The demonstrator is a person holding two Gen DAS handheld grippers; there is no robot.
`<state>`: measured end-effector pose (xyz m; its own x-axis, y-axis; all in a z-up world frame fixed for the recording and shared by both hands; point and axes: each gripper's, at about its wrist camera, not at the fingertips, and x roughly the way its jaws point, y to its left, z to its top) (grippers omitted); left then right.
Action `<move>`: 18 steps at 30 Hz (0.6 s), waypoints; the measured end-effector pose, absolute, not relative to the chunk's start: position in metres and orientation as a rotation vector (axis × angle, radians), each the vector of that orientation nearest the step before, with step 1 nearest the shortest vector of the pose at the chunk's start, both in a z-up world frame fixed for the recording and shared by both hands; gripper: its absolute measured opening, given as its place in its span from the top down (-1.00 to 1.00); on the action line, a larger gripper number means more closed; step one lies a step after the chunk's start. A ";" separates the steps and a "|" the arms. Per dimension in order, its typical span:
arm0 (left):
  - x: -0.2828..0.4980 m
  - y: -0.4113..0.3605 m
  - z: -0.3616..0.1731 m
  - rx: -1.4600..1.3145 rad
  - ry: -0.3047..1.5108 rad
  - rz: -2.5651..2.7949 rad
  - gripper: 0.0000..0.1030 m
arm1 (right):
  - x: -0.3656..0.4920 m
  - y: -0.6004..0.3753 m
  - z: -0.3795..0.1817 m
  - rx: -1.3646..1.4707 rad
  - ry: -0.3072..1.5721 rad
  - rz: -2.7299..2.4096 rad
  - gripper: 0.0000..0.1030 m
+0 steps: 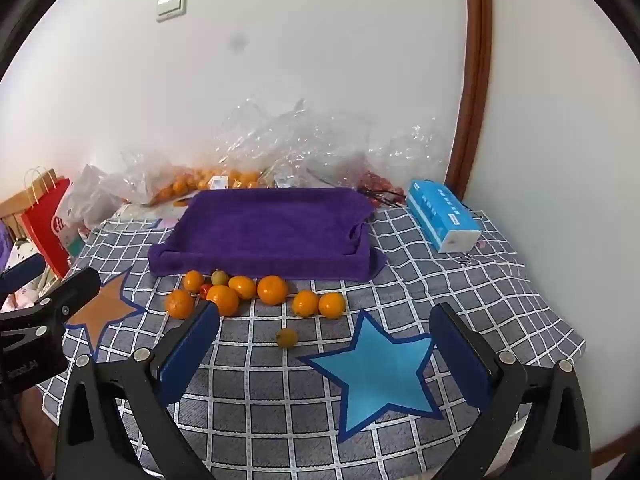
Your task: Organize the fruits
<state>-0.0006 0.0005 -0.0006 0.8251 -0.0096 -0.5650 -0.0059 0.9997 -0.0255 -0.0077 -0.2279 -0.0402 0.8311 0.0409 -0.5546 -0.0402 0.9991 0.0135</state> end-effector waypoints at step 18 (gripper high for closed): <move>0.004 0.000 -0.003 -0.021 0.640 0.028 -1.00 | -0.017 -0.227 -0.032 0.018 0.582 0.064 -1.00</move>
<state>0.0039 0.0003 -0.0032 0.8020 0.0194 -0.5970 -0.0326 0.9994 -0.0113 -0.0166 -0.2268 -0.0316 0.8334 0.0656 -0.5488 -0.0552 0.9978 0.0354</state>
